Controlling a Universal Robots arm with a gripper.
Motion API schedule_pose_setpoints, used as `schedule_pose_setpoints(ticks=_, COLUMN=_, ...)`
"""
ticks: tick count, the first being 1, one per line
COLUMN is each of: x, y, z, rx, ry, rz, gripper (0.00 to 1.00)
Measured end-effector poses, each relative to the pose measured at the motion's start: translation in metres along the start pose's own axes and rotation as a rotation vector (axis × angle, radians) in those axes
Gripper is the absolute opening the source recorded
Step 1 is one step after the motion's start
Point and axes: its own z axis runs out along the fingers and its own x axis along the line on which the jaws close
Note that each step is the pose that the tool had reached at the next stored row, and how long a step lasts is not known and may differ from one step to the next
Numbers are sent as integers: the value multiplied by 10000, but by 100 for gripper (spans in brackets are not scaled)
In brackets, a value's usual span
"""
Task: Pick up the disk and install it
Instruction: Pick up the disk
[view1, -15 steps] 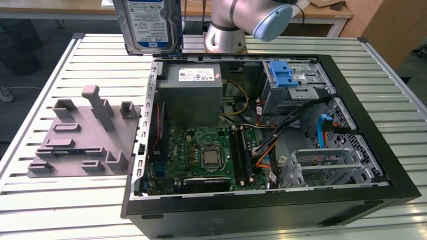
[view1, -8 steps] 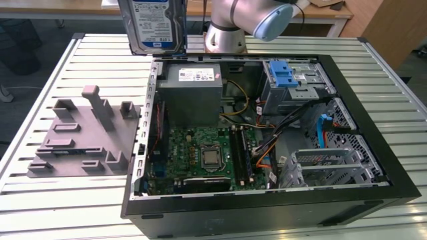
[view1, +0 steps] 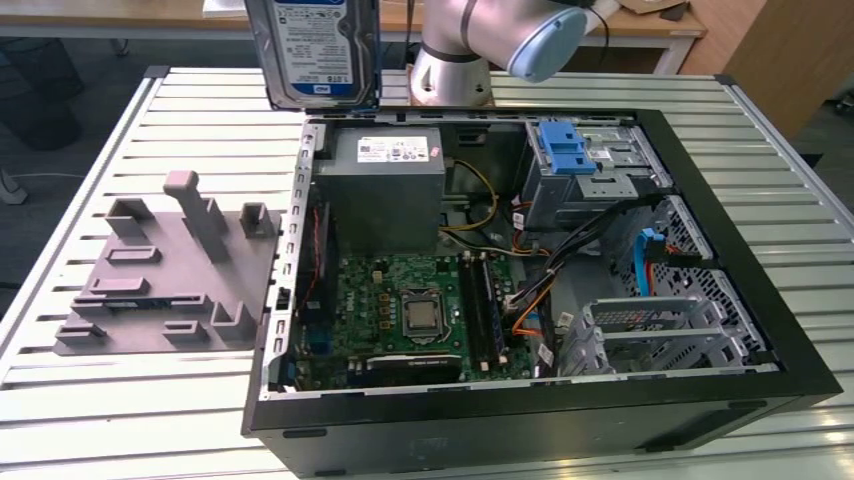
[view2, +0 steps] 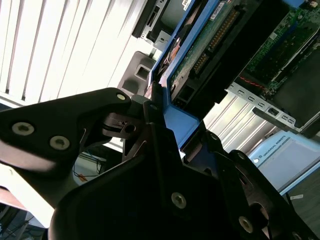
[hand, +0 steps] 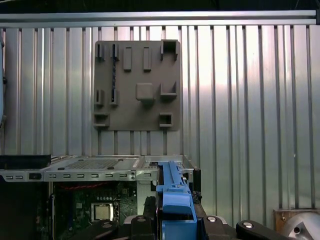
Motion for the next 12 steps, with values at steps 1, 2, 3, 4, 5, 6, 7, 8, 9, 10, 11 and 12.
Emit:
schedule_pose_setpoints(ticks=1, x=0, y=-8, z=0, rx=0, ry=0, rz=0, gripper=36)
schedule_pose_setpoints(ticks=2, x=0, y=-16, z=0, rx=0, ry=0, rz=-1, gripper=36)
schedule_pose_setpoints(ticks=3, x=-1, y=-24, z=0, rx=1, ry=0, rz=0, gripper=36)
schedule_pose_setpoints(ticks=4, x=-1, y=-33, z=-1, rx=0, ry=0, rz=-1, gripper=36)
schedule_pose_setpoints(ticks=5, x=-1, y=-41, z=0, rx=1, ry=-1, rz=-1, gripper=36)
schedule_pose_setpoints(ticks=6, x=-1, y=-49, z=-1, rx=1, ry=0, rz=0, gripper=36)
schedule_pose_setpoints(ticks=7, x=-1, y=-58, z=-1, rx=0, ry=0, rz=0, gripper=36)
schedule_pose_setpoints(ticks=8, x=-2, y=-66, z=-1, rx=0, ry=0, rz=0, gripper=36)
schedule_pose_setpoints(ticks=9, x=-2, y=-74, z=-1, rx=1, ry=-1, rz=-1, gripper=36)
schedule_pose_setpoints(ticks=10, x=-2, y=-82, z=-2, rx=0, ry=0, rz=0, gripper=36)
schedule_pose_setpoints(ticks=11, x=-2, y=-91, z=-2, rx=0, ry=0, rz=0, gripper=36)
schedule_pose_setpoints(ticks=12, x=-3, y=-99, z=-2, rx=0, ry=0, rz=0, gripper=36)
